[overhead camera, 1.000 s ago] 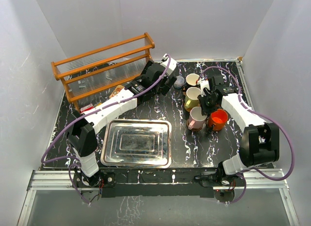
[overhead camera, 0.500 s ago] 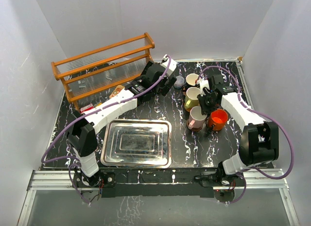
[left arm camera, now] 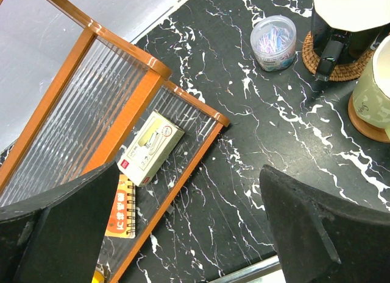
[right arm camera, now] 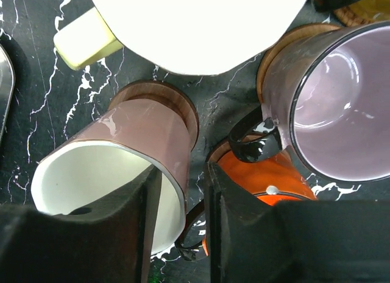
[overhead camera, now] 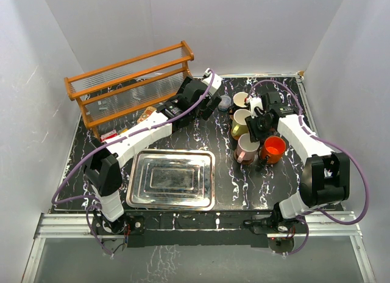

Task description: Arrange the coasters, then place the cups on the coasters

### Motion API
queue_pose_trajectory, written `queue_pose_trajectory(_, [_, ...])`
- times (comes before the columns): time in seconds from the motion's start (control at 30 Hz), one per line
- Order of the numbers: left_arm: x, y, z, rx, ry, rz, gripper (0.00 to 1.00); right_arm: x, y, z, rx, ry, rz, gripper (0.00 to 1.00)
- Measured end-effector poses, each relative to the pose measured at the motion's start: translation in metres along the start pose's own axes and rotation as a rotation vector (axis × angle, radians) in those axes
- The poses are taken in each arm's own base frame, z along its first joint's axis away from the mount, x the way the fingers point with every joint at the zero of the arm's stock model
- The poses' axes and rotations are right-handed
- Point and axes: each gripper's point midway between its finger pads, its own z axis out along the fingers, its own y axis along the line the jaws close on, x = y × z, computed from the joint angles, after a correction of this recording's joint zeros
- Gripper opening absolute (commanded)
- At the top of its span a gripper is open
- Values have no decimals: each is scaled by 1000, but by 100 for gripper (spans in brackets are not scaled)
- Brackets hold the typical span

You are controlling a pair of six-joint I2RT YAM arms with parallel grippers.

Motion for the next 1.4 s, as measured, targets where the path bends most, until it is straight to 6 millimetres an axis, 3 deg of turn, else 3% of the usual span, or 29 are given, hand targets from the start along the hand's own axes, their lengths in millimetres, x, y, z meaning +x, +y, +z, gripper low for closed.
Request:
queue_pose_trajectory(0.3, [8,2,3,-2,15,20,99,-39,-15,-22,75,-94,-20,50])
queue_pose_trajectory(0.47, [10,5,4,-2,20,32,99,-81,-30,-45,158,-218,-8,82])
queue_pose_trajectory(0.6, [14,7,5,17,23,42,99,-114,-37,-61,195,-332,5,97])
queue_pose_trajectory(0.8, [22,20,-1,57,30,21,99,-148,-46,-87,251,-448,4,98])
queue_pose_trajectory(0.93, [21,54,-8,40,16,-50,99,-162,-56,-102,311,-500,30,98])
queue_pose_trajectory(1.13, [18,110,-26,-32,-31,-173,99,-170,-65,-100,346,-529,101,98])
queue_pose_trajectory(1.3, [22,138,-41,-74,-67,-255,99,-175,-71,-95,365,-531,131,98])
queue_pose_trajectory(1.4, [28,152,-46,-107,-72,-273,99,-187,-72,-102,366,-557,142,98])
